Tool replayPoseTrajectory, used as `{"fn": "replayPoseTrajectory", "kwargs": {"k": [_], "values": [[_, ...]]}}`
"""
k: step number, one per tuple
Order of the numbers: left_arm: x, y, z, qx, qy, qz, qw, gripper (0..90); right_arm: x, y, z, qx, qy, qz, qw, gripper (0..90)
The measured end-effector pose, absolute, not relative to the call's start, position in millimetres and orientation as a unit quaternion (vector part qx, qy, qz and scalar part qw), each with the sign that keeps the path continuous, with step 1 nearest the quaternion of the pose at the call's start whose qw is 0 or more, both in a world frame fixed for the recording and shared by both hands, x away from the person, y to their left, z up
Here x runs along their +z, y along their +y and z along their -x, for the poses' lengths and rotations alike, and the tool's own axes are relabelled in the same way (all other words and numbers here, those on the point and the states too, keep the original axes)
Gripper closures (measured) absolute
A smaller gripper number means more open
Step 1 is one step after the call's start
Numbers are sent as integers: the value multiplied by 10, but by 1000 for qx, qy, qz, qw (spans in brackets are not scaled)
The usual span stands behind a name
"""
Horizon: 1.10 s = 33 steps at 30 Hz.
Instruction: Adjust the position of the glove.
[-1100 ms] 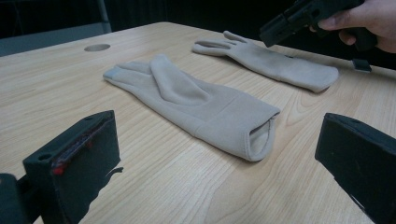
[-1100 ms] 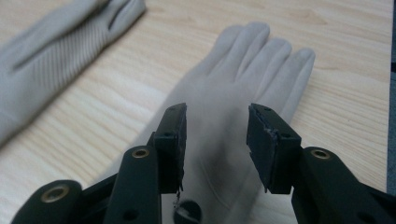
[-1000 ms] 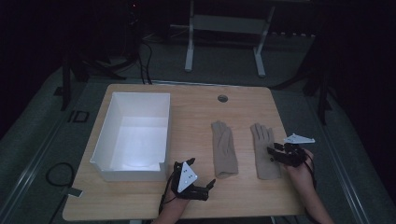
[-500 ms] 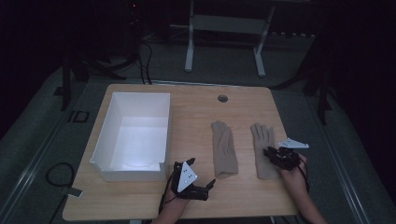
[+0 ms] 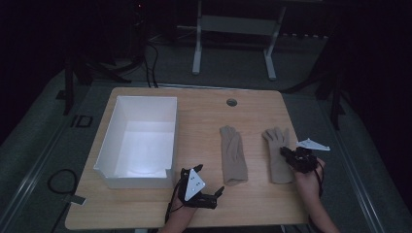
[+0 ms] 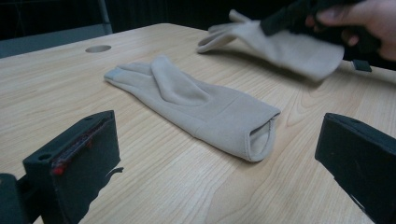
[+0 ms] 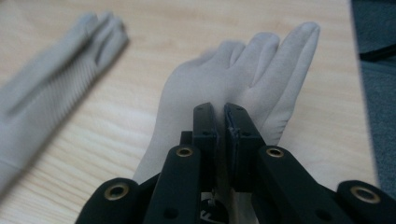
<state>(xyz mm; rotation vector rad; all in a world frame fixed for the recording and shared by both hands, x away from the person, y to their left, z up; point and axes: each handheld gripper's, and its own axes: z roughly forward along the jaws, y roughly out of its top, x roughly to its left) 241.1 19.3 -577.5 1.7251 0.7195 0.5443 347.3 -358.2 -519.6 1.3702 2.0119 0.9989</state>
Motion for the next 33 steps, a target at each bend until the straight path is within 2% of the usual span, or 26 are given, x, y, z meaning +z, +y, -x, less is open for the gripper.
{"fn": "replayPoseTrajectory", "kwargs": {"k": [11,20,33], "values": [[-5773,191,-2417,230,307,-734,560,1,-4735,-3531,-3441,399,712,-503,284,840],[-5773,191,-2418,230,306,-735,560,2,-4391,-3189,-3523,434,709,-473,291,839],[-5773,190,-2416,229,304,-735,561,2,-4312,-2521,-3617,454,722,-447,268,839]]}}
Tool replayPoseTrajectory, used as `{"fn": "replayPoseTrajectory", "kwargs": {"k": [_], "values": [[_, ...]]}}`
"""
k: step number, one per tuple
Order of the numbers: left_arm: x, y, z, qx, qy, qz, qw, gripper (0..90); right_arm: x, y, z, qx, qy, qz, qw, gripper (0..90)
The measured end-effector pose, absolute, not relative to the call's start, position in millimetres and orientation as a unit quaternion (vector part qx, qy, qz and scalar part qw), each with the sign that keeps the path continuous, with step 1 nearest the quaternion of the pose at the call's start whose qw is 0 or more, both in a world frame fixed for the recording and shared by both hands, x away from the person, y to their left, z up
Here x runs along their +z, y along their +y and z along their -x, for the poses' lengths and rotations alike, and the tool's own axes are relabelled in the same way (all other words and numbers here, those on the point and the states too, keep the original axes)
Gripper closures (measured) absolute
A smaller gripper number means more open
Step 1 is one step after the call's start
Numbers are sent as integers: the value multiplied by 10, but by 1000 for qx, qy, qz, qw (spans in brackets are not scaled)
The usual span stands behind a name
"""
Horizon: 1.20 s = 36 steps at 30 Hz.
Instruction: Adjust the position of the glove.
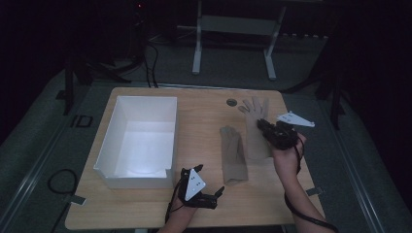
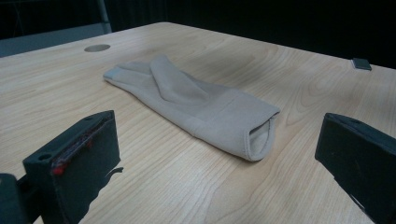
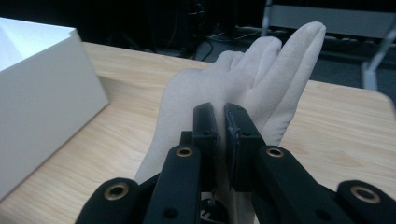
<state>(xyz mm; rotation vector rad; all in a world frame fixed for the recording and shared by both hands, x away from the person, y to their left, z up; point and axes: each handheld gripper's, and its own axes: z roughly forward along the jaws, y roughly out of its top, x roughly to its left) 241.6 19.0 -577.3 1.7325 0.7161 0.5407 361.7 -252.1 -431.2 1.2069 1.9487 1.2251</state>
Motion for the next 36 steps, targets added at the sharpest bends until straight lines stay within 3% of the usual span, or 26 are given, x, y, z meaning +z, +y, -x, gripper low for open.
{"fn": "replayPoseTrajectory", "kwargs": {"k": [12,20,36], "values": [[-5773,192,-2414,226,302,-735,563,2,-4644,-2123,-3688,437,730,-465,245,839],[-5773,188,-2413,226,302,-736,562,2,-5001,-2080,-3646,410,742,-485,216,838],[-5773,188,-2414,226,301,-737,561,1,-5333,-2029,-3571,389,753,-497,186,828]]}}
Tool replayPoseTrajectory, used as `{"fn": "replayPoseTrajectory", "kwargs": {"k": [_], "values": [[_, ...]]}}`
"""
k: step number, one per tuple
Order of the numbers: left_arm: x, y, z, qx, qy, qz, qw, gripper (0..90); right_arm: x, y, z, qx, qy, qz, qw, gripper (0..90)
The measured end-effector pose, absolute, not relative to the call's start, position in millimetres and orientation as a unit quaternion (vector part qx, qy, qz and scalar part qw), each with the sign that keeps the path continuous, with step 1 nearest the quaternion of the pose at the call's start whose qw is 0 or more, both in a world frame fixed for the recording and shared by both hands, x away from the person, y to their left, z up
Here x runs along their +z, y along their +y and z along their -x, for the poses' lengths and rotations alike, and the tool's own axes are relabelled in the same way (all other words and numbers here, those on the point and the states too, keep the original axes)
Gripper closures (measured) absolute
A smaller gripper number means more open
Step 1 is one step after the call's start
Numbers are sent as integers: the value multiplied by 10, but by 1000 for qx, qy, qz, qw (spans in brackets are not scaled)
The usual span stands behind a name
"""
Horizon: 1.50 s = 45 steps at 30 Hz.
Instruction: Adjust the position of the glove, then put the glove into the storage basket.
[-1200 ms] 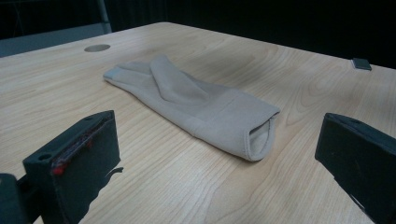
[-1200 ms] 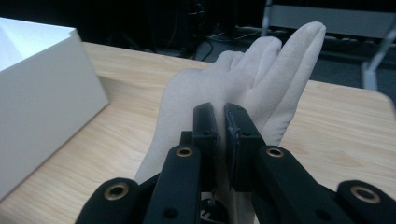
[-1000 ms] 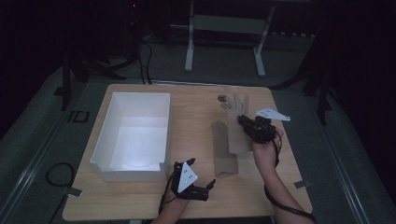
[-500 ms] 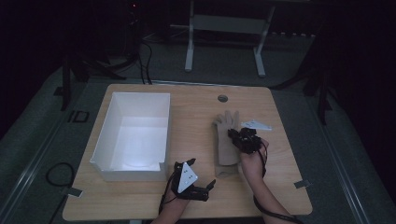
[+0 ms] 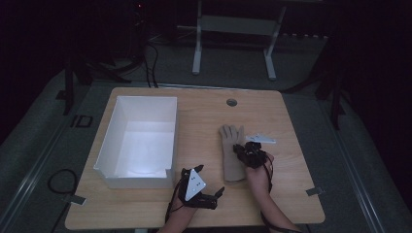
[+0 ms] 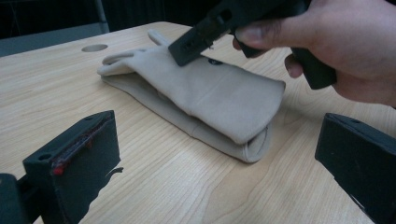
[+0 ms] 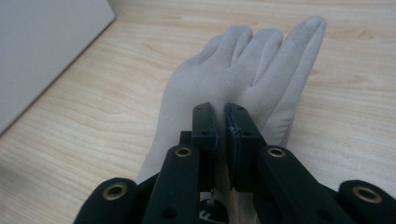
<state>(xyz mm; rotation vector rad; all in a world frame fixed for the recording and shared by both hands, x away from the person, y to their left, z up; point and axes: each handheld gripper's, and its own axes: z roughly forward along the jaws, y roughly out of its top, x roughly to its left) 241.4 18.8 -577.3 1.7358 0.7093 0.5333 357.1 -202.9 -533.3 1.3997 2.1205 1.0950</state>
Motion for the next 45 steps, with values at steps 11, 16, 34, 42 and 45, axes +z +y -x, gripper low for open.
{"fn": "replayPoseTrajectory", "kwargs": {"k": [11,16,34,42,45], "values": [[-5773,189,-2413,226,300,-737,562,2,-5413,-2047,-3587,378,763,-493,179,750],[-5772,188,-2416,225,299,-738,562,2,-5304,-2109,-3592,397,767,-472,178,568],[-5764,122,-2455,210,306,-749,548,2,-5122,-2602,-3660,438,808,-354,176,155],[-5702,22,-2548,151,322,-776,521,2,-5085,-2787,-3668,427,821,-344,158,130],[-5650,-5,-2596,150,324,-782,511,2,-5062,-2821,-3698,427,822,-343,155,131]]}}
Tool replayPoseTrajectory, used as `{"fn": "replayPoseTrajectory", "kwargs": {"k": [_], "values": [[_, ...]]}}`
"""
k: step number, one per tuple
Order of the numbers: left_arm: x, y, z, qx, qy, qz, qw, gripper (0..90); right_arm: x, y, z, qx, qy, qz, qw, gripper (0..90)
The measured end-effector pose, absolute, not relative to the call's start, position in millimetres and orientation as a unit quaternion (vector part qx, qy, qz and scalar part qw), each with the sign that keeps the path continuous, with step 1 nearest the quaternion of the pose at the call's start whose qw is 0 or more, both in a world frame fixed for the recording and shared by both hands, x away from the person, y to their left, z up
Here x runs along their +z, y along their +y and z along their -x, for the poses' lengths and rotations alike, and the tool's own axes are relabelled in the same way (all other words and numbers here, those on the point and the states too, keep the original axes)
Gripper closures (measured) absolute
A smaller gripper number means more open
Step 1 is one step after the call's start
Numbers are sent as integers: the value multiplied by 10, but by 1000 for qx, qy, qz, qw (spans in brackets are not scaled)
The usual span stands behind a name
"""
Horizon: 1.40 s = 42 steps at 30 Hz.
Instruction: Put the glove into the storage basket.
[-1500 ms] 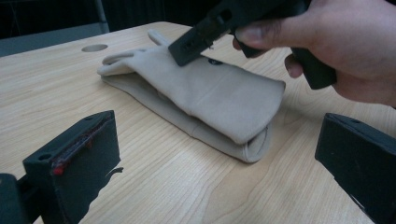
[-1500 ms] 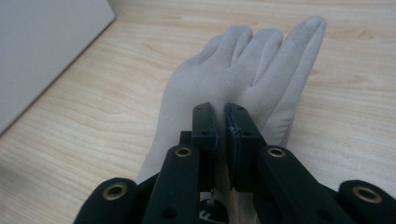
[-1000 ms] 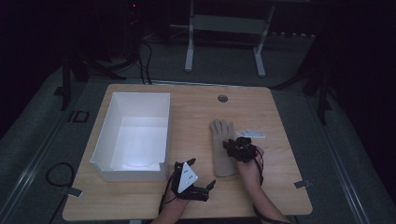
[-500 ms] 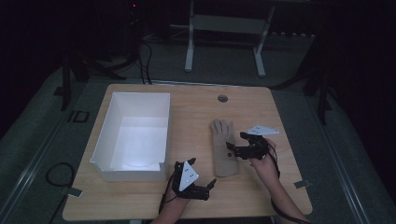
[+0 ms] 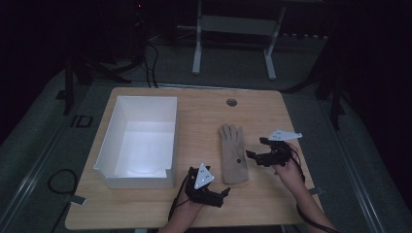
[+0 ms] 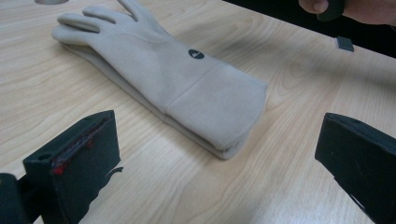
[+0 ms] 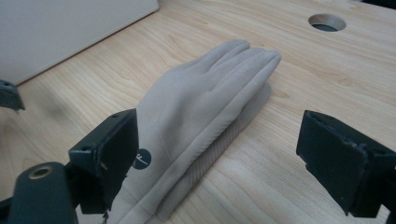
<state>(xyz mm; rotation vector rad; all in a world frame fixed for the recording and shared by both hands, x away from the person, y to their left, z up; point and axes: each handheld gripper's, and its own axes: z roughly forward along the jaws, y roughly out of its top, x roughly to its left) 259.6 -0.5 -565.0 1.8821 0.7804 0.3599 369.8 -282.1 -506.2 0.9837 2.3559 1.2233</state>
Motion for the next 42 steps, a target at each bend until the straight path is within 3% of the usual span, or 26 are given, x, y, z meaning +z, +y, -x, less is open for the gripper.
{"fn": "replayPoseTrajectory", "kwargs": {"k": [9,16,19,22,24,26,29,36,42], "values": [[-5423,-93,-2852,153,304,-778,528,2,-5058,-2764,-3727,439,822,-334,141,106],[-5386,-222,-2937,143,285,-783,533,2,-5123,-2694,-3873,445,811,-353,142,239],[-5407,-253,-2871,133,241,-795,540,2,-5151,-2670,-3960,446,808,-360,138,289],[-5426,-262,-2833,121,209,-800,549,112,-5185,-2625,-4054,438,811,-365,136,290],[-5441,-280,-2838,115,197,-809,541,135,-5217,-2596,-4129,435,809,-375,127,290],[-5455,-288,-2842,115,177,-819,534,243,-5248,-2576,-4209,437,805,-382,119,314],[-5466,-314,-2867,110,159,-830,523,329,-5272,-2537,-4327,437,800,-396,108,360],[-5519,-395,-2970,99,143,-857,485,370,-5424,-2414,-4544,408,803,-426,88,331],[-5581,-375,-3065,85,143,-870,463,392,-5584,-2403,-4652,401,801,-442,38,314]]}}
